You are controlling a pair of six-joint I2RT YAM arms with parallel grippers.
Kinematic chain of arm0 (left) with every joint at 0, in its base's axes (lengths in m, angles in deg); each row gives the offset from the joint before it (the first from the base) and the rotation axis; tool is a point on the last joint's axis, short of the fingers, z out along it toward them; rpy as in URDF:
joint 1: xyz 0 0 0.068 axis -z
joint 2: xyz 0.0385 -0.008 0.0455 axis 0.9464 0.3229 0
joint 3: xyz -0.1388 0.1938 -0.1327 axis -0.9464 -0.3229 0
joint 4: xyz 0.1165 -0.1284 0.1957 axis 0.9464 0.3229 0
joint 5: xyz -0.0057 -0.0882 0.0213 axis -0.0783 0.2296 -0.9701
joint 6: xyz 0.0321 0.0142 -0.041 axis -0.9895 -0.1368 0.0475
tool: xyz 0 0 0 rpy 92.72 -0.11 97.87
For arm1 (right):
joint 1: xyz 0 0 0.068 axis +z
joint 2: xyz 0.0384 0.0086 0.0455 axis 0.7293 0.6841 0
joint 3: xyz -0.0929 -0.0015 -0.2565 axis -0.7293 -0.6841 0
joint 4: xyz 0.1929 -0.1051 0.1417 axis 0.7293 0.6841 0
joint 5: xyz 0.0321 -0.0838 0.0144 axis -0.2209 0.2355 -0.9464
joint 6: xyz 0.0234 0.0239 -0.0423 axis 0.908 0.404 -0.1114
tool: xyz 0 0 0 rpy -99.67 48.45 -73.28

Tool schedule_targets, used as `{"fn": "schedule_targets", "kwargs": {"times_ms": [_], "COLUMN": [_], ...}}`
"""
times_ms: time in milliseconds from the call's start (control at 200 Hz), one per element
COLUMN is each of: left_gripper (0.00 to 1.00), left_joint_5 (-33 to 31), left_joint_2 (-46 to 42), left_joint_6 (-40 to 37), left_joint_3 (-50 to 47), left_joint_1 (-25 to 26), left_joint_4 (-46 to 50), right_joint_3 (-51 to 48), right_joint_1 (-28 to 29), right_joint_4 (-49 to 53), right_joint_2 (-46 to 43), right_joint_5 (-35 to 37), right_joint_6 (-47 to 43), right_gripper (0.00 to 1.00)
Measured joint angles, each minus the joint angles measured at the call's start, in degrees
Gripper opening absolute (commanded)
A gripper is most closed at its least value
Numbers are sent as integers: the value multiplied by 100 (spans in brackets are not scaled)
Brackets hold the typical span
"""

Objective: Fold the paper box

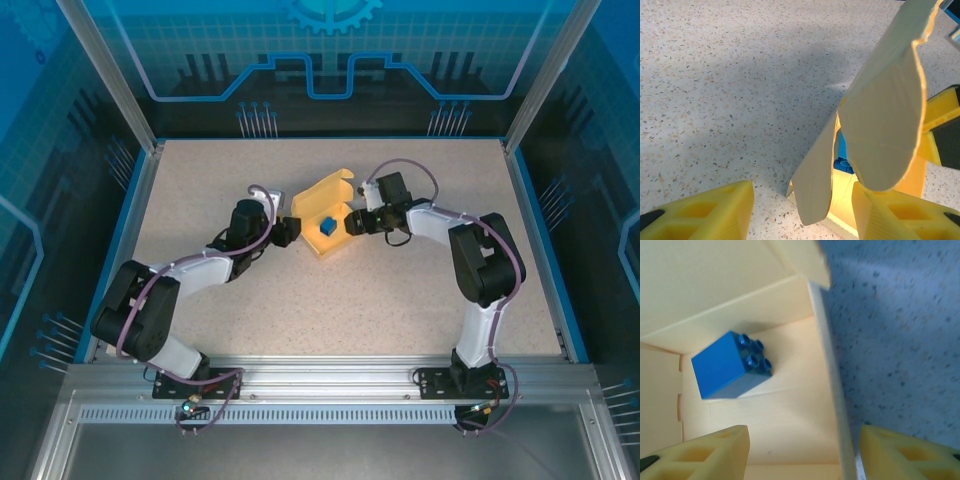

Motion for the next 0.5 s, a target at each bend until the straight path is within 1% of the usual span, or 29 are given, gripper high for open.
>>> {"fn": "schedule_targets", "kwargs": {"times_ms": [140,270,365,500], "left_gripper": [60,62,63,63], "left_joint_5": [-26,-68,-79,-90], "left_joint_2": [-2,-2,-2,-2], "left_joint_6": [-26,-133,-168,-234], "left_joint_3": [-39,-39,-39,-37], "left_joint_1": [-7,-42,-87,-131], "left_joint_4": [-13,-15,-15,-15], "right_joint_3": [-387,-629,-656,-608], "right_joint_1": [214,398,404,369], "right_joint_4": [-48,-68,-79,-72], "right_joint_2": [-166,-450,-623,-785], "right_joint_5": [-11,-4,90,404], "right_joint_6": [66,83,35,-212], "right_gripper": [60,62,65,66]}}
